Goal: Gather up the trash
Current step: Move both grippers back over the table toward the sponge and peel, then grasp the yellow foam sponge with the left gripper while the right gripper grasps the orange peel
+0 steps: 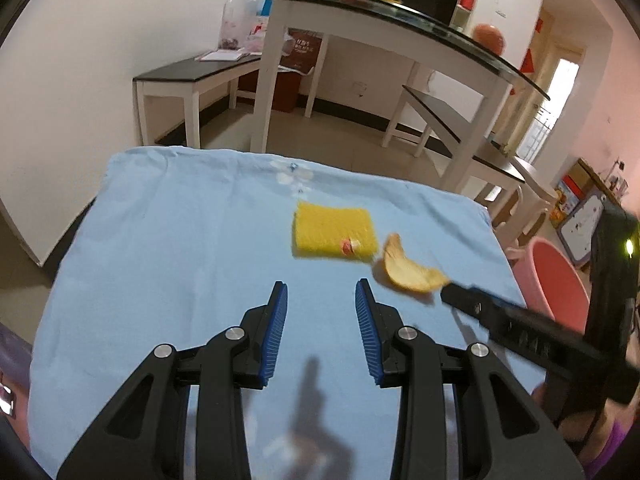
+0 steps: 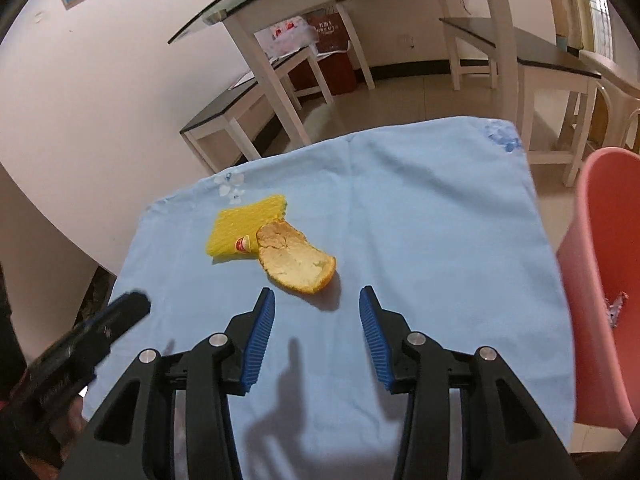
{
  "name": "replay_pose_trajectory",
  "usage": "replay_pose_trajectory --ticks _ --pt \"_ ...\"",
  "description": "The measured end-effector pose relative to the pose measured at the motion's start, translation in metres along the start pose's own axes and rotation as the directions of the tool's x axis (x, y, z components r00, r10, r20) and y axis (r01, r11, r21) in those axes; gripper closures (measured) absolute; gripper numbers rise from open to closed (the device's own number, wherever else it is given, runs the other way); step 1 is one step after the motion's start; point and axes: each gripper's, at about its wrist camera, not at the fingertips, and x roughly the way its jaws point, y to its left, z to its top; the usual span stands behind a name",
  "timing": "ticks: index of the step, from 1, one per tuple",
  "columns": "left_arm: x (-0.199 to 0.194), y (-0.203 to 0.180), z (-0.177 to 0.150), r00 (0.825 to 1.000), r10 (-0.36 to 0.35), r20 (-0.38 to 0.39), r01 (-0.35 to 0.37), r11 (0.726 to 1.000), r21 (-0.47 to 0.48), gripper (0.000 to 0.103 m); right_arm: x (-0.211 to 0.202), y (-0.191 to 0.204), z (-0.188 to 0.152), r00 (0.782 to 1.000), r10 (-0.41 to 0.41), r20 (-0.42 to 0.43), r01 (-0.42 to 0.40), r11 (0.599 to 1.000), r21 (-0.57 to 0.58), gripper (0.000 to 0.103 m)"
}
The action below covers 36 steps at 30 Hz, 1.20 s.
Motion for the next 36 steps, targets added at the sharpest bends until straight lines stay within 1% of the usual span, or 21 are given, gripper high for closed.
replay_pose_trajectory --ticks 5,9,12,13,15,18,19,20,21,22,23,24,25,29,36 --pt "0.032 0.008 0.021 1.000 -0.004 -0.029 0.003 0.999 -0.045 0.067 0.016 -0.001 0.007 1.000 0.002 -0.007 -0.002 1.000 0.003 0.059" --pt "0.056 0.010 0.029 0.999 0.029 -0.046 -0.031 0.998 -0.055 0.067 0.026 -0.003 0.009 1.000 0.008 -0.020 -0.008 1.000 0.015 0.059" --pt "0.074 0.010 0.032 0.995 0.077 -0.060 -0.080 0.995 -0.056 0.067 0.032 -0.003 0.013 1.000 0.008 -0.023 -0.007 1.000 0.022 0.059" --pt "0.080 0.010 0.031 0.994 0.087 -0.071 -0.091 0.994 -0.060 0.067 0.033 -0.003 0.013 1.000 0.008 -0.021 -0.007 1.000 0.023 0.060" --pt "0.088 0.009 0.030 0.993 0.081 -0.089 -0.087 0.994 -0.068 0.067 0.033 -0.002 0.014 1.000 0.001 -0.022 -0.001 1.000 0.015 0.066" --pt "0.089 0.004 0.028 0.993 0.092 -0.069 -0.096 0.994 -0.051 0.068 0.034 -0.002 0.014 1.000 -0.016 -0.021 0.016 1.000 0.008 0.083" --pt "0.088 0.000 0.027 0.992 0.111 -0.061 -0.114 0.993 -0.036 0.068 0.036 -0.002 0.014 1.000 -0.015 -0.027 0.015 1.000 0.008 0.088" --pt "0.089 -0.002 0.026 0.991 0.123 -0.058 -0.125 0.992 -0.026 0.068 0.036 -0.002 0.014 0.999 -0.018 -0.026 0.018 1.000 0.008 0.093" --pt "0.088 -0.004 0.024 0.990 0.130 -0.058 -0.131 0.991 -0.020 0.068 0.036 -0.002 0.013 1.000 -0.019 -0.023 0.019 1.000 0.007 0.094" --pt "0.087 -0.006 0.023 0.990 0.128 -0.060 -0.129 0.991 -0.020 0.077 0.035 -0.002 0.013 1.000 -0.014 -0.021 0.014 1.000 0.005 0.096" --pt "0.085 -0.008 0.022 0.992 0.105 -0.064 -0.106 0.994 -0.019 0.084 0.034 -0.001 0.013 1.000 -0.010 -0.020 0.010 1.000 0.005 0.097" --pt "0.083 -0.010 0.022 0.993 0.103 -0.065 -0.104 0.994 -0.015 0.086 0.032 -0.001 0.013 1.000 -0.007 -0.019 0.007 1.000 0.003 0.097" --pt "0.080 -0.011 0.021 0.993 0.101 -0.062 -0.102 0.995 -0.010 0.095 0.028 0.000 0.013 1.000 -0.003 -0.014 0.003 1.000 -0.001 0.098" --pt "0.059 -0.013 0.015 0.996 0.076 -0.049 -0.078 0.997 -0.022 0.097 0.013 0.001 0.008 1.000 -0.001 0.003 0.001 1.000 -0.009 0.098" --pt "0.017 -0.014 0.001 0.996 0.086 -0.007 -0.086 0.996 -0.018 0.098 -0.018 0.003 -0.014 1.000 -0.007 0.001 0.007 0.999 -0.042 0.098"
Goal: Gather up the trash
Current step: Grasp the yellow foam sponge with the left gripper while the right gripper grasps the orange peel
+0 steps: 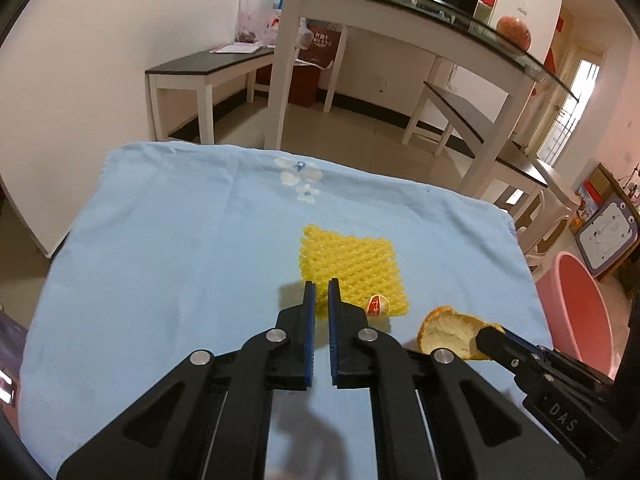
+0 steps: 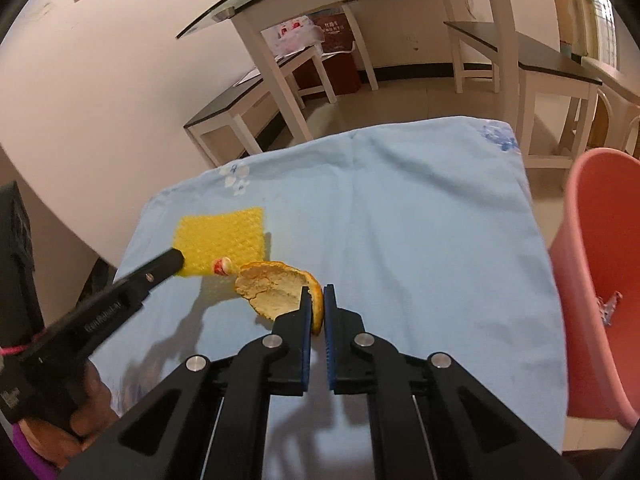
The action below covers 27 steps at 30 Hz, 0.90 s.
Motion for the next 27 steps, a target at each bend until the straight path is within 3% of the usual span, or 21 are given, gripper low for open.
replay_pose_trajectory --ticks 13,27 --pt "-0.067 0.001 -0.040 0.998 0.035 0.043 -0.035 0.999 0.004 0.098 -0.048 0.023 -0.047 1.000 0.003 0.007 -0.002 0.995 -0.102 0.098" --pt "-0.100 -0.013 -0.068 0.998 0.035 0.052 -0.036 0.999 0.011 0.098 -0.090 0.033 -0.070 0.999 0.012 0.049 -0.004 0.987 -0.162 0.098"
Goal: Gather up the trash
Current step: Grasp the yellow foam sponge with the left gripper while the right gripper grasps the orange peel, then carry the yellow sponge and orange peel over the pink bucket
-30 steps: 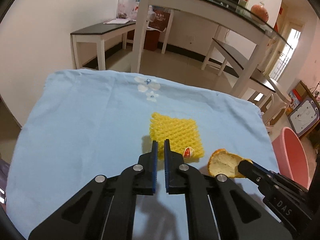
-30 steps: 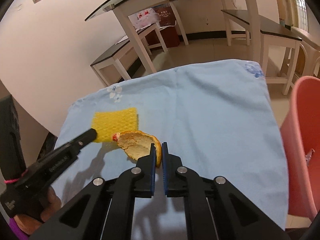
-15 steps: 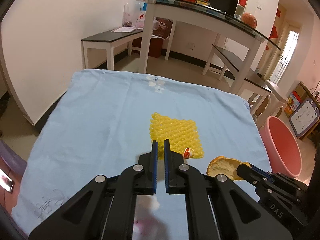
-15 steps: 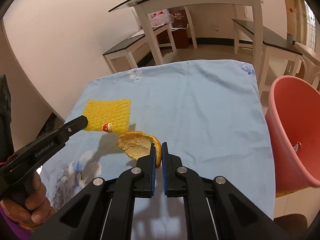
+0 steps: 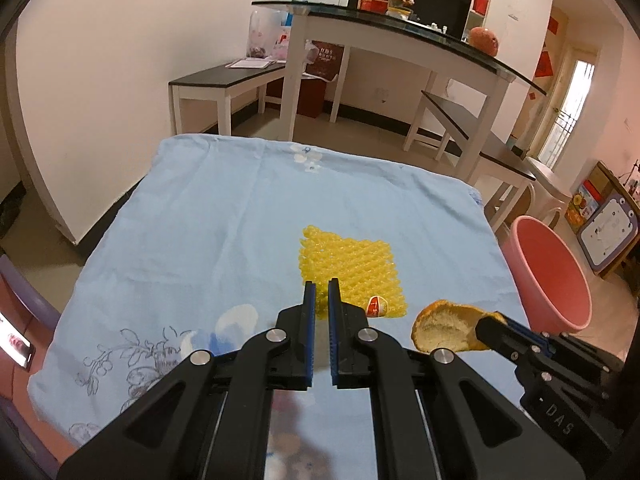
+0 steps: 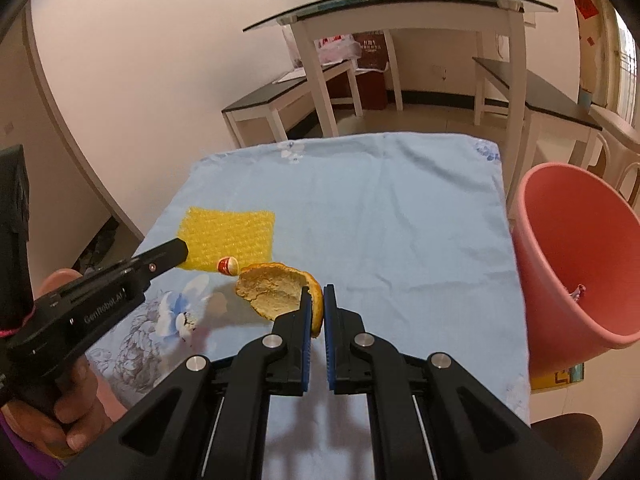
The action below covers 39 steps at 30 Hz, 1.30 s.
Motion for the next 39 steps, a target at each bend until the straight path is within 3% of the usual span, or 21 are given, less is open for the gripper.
replay_pose_trajectory --ticks 13,39 --pt "-0.027 -0.028 -0.013 0.999 -0.016 0.032 0.014 0.998 0.058 0.098 -0.043 -0.012 -0.015 0.997 -0.025 0.069 0.024 0.999 0.025 0.098" --pt "-0.045 -0.064 -0.020 0.994 -0.074 0.079 0.061 0.987 0.149 0.098 -0.081 -0.033 -0.019 0.980 -0.116 0.160 0.104 0.991 0.081 0.098"
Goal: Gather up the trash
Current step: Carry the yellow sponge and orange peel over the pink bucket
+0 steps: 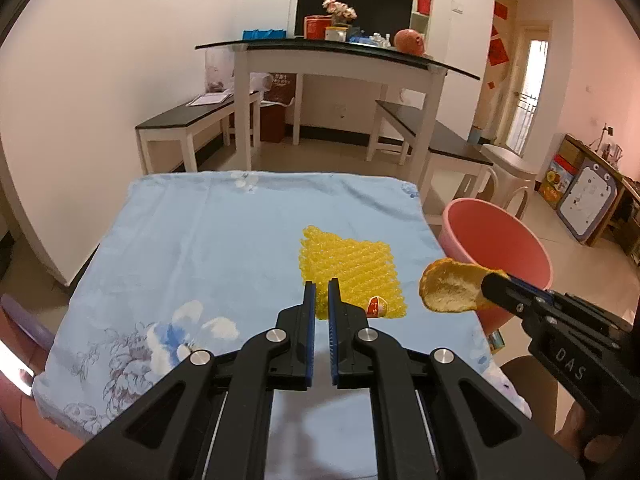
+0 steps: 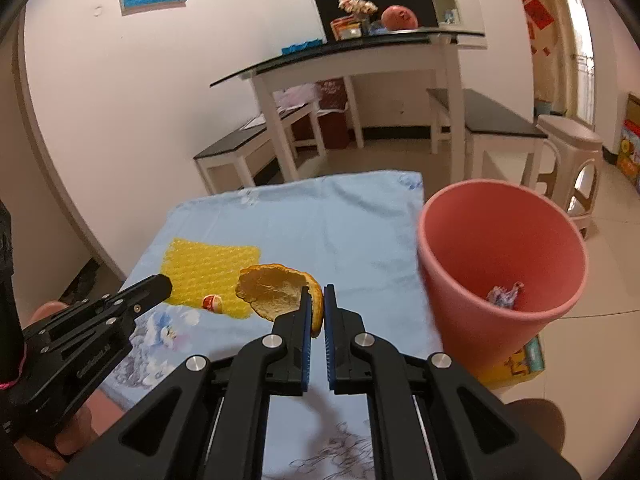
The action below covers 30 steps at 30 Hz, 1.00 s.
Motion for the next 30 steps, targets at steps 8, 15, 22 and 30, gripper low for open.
replay_pose_trajectory --ticks 8,15,22,30 --pt "0.008 -0.024 0.023 0.998 -0.054 0.032 0.053 0.998 0.029 0.098 -0.005 -0.029 0.018 0.997 -0.066 0.036 0.065 0.997 0.041 0.098" --pt "0.018 -0.060 0.043 0.992 -0.119 0.050 0.115 0.990 0.078 0.098 -0.008 -0.066 0.034 0.987 -0.142 0.077 0.136 0.988 0.078 0.098" --pt "0.039 -0.104 0.053 0.980 -0.196 0.030 0.191 0.972 0.134 0.098 -0.011 -0.112 0.044 0.968 -0.233 0.094 0.219 0.966 0.137 0.098" --pt "0.064 -0.138 0.059 0.954 -0.298 -0.002 0.295 0.941 0.165 0.098 -0.009 -0.150 0.046 0.947 -0.309 0.089 0.289 0.939 0.189 0.098"
